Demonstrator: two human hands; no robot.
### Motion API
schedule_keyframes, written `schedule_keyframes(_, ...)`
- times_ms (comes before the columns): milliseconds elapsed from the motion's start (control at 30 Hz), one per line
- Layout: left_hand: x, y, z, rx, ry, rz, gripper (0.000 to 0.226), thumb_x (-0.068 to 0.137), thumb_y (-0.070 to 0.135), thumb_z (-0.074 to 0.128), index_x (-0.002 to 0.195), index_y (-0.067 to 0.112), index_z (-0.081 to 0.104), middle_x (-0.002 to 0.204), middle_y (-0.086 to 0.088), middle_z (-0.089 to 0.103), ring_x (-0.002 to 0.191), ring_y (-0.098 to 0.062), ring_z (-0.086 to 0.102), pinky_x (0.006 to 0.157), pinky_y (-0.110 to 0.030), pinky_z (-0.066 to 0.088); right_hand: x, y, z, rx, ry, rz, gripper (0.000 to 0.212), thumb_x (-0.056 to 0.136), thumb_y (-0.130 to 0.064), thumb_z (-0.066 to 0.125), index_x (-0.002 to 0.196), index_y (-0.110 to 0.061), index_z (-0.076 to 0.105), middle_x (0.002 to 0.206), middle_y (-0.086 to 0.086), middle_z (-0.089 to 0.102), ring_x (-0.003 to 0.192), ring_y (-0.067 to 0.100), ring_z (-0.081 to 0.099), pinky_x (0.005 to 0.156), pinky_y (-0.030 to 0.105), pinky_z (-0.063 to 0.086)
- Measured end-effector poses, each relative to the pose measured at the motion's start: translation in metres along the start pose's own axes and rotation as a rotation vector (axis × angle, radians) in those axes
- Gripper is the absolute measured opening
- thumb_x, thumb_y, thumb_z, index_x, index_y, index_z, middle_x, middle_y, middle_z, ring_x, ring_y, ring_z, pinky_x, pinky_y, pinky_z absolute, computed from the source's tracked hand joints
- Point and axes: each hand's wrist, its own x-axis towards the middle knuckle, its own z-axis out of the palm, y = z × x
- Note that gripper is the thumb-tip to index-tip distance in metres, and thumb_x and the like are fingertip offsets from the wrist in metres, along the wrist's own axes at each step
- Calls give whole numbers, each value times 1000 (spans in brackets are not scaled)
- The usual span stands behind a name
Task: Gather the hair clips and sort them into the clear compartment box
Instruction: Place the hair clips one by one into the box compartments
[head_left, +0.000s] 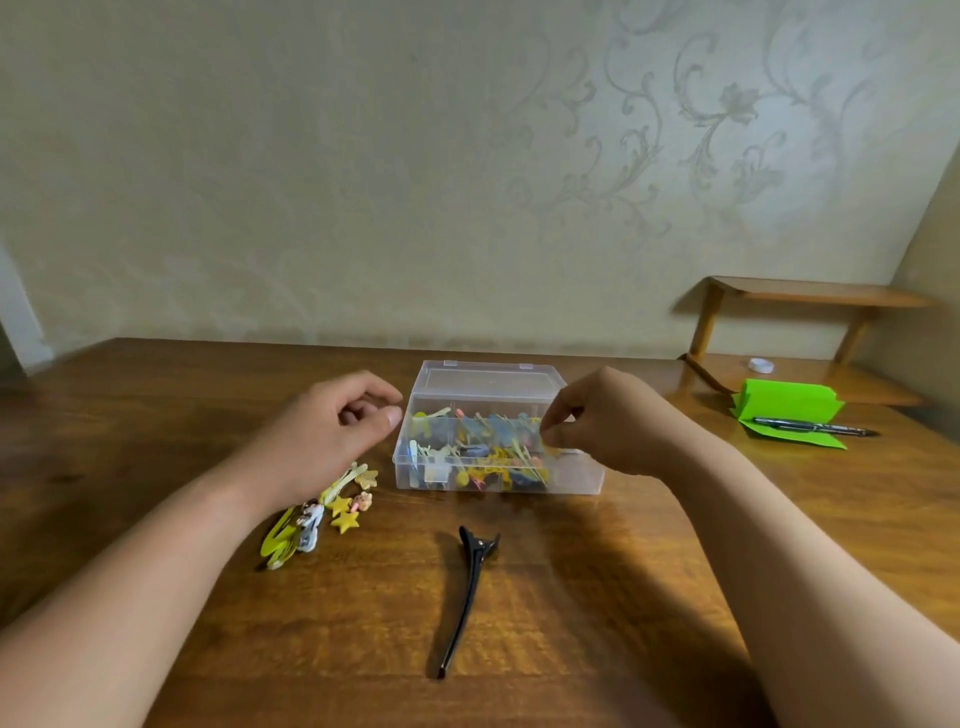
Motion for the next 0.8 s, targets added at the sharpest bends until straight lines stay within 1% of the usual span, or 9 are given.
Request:
schedule_keyframes(67, 1, -3, -1, 0, 33, -15, 18, 106, 39, 64, 122, 38, 72, 114, 13, 69, 107, -2, 62, 82, -23, 47, -1, -4, 4, -31, 8, -4, 5, 90, -33, 80, 87, -34, 84, 74, -17, 68, 62, 2, 55, 59, 25, 42)
schedule_keyframes(200, 1, -9, 0, -6, 36, -48, 16, 107, 37, 63, 120, 37, 72, 112, 14, 68, 107, -1, 60, 80, -23, 45, -2, -9, 12, -103, -3, -18, 6, 92, -36, 79, 91, -36, 85, 87, -19, 71, 69, -1, 57, 63, 24, 42)
schedule_keyframes(333, 5, -11, -2, -29, 84, -84, 17, 108, 38, 61, 121, 36, 72, 114, 15, 68, 109, 2, 59, 81, -22, 45, -2, -9, 12, -57, 10, -15, 11, 96, -34, 75, 102, -38, 84, 98, -18, 76, 79, 1, 64, 77, 29, 59)
schedule_keyframes(400, 7, -14, -6, -59, 144, -110, 18, 109, 37, 58, 121, 35, 72, 113, 15, 70, 110, 1, 60, 82, -21, 44, -3, -14, 12, -22, 52, -37, 16, 100, -30, 70, 108, -36, 82, 94, -18, 73, 79, 2, 65, 77, 29, 61)
schedule_keyframes(467, 8, -17, -10, -105, 204, -148, 20, 110, 35, 56, 119, 32, 73, 110, 13, 72, 108, -2, 63, 83, -23, 46, -5, -23, 16, -9, 102, -90, 18, 102, -28, 66, 111, -33, 80, 93, -20, 71, 80, 0, 64, 74, 24, 57)
schedule_keyframes(600, 9, -24, -11, -147, 269, -208, 22, 111, 29, 52, 111, 28, 74, 101, 7, 74, 100, -12, 66, 88, -34, 53, -11, -51, 31, 33, 192, -263, 14, 101, -28, 68, 105, -33, 80, 94, -24, 64, 83, -5, 60, 69, 12, 40)
schedule_keyframes(667, 10, -27, -10, -167, 281, -224, 23, 110, 27, 52, 108, 25, 75, 100, 5, 74, 98, -12, 67, 87, -34, 53, -15, -69, 37, 45, 184, -339, 12, 100, -32, 69, 105, -38, 78, 100, -23, 62, 90, -2, 57, 75, 17, 41)
schedule_keyframes(733, 12, -30, -9, -193, 295, -240, 23, 109, 25, 54, 104, 24, 76, 97, 4, 75, 95, -13, 67, 80, -32, 50, -18, -88, 43, 18, 151, -434, 12, 100, -36, 68, 108, -40, 77, 108, -20, 62, 100, 5, 54, 85, 29, 45)
schedule_keyframes(800, 14, -34, -8, -218, 303, -256, 22, 107, 25, 55, 99, 24, 76, 95, 4, 75, 86, -12, 66, 73, -31, 46, -17, -106, 50, -72, 106, -531, 16, 100, -37, 67, 112, -40, 76, 113, -16, 63, 107, 10, 53, 93, 37, 44)
